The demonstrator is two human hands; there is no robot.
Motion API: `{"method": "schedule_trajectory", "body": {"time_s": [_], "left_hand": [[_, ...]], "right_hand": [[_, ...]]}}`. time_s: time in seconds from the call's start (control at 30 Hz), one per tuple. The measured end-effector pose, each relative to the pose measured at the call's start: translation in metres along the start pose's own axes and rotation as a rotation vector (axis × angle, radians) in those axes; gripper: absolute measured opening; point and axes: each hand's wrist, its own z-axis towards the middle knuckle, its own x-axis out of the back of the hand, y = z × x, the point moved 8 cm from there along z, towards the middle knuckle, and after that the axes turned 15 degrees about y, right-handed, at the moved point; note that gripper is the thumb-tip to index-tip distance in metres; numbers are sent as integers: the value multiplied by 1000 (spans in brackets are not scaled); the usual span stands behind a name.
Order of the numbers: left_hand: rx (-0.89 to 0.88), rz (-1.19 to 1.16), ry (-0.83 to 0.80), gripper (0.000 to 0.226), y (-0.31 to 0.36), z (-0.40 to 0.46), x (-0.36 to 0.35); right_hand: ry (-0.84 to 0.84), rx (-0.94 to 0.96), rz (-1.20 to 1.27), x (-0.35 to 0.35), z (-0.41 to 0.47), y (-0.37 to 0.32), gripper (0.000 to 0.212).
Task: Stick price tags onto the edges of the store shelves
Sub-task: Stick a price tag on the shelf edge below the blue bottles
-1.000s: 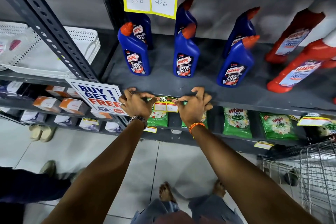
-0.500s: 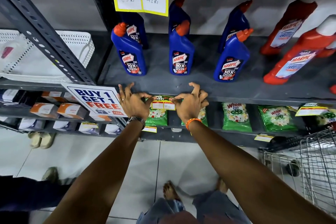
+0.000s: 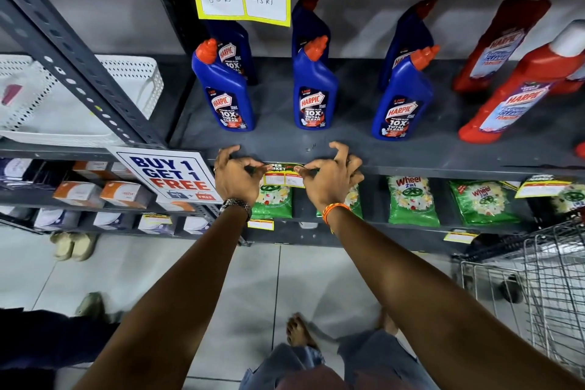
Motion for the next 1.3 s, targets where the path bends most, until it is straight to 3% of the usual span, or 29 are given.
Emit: {"method": "schedule_trajectory", "body": {"time_s": [0.73, 0.87, 0.93, 1.07, 1.17, 1.3], "left_hand": [[16, 55, -58, 16, 6, -2, 4], [-17, 53, -39, 13, 11, -4, 11], [-5, 39, -32, 23, 12, -5, 16], [-245, 123, -11, 48, 19, -23, 24], [-495, 286, 0, 49, 30, -44, 24], [-627, 491, -101, 67, 37, -59, 13]], "right_hand": [[54, -30, -89, 9, 1, 0, 23], [82, 32, -119, 16, 3, 2, 16], [92, 64, -125, 20, 2, 0, 13], [136, 239, -128, 28, -15, -4, 13], [120, 387, -159, 29, -27, -7, 13], [41, 571, -269, 21, -36, -12, 31]]}}
